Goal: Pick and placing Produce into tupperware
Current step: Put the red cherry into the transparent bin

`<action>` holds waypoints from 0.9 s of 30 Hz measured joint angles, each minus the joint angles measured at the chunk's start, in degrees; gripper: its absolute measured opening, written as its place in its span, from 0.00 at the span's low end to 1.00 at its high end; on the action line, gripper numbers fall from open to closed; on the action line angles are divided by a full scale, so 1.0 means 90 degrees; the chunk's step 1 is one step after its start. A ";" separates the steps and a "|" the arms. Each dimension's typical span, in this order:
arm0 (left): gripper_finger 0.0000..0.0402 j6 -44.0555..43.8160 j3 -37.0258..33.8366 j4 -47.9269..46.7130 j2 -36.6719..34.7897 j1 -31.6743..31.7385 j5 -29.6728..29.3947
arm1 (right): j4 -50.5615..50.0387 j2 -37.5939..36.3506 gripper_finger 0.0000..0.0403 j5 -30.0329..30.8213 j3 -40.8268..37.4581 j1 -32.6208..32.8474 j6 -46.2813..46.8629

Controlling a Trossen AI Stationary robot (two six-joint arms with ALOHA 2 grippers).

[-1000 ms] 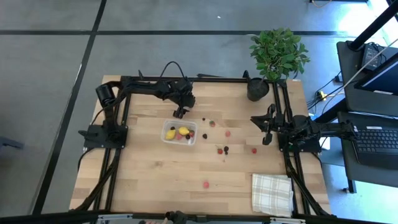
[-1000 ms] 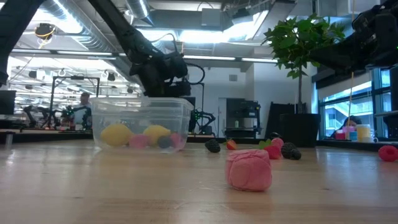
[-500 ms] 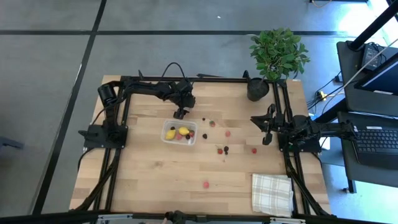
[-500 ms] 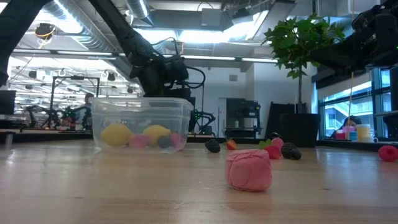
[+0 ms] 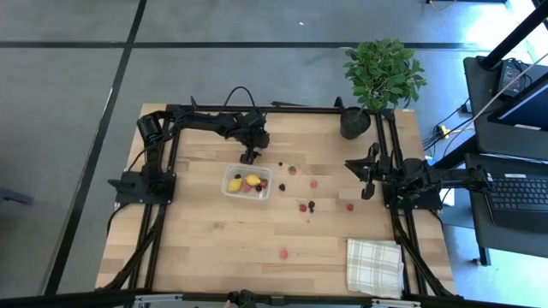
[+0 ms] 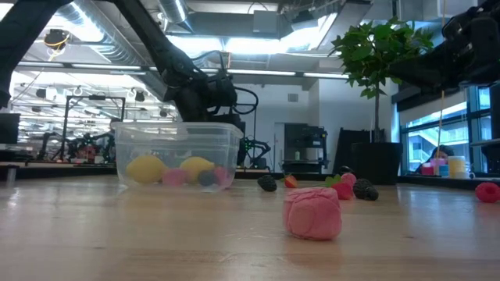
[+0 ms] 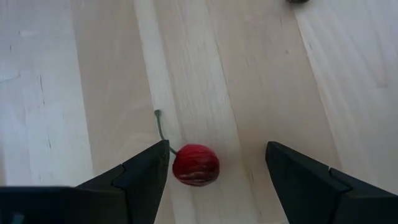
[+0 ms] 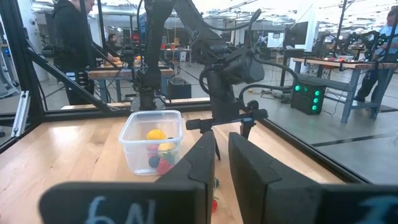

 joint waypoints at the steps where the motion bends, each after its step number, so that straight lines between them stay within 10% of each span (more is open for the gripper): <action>1: 0.65 -0.0002 0.0000 0.0009 0.0002 -0.0001 -0.0001 | -0.0006 0.0000 0.13 0.0000 0.0000 0.0000 0.0002; 27: 0.65 -0.0163 -0.0007 0.0030 0.0019 -0.0031 -0.0029 | -0.0026 0.0000 0.13 0.0000 0.0000 0.0001 0.0015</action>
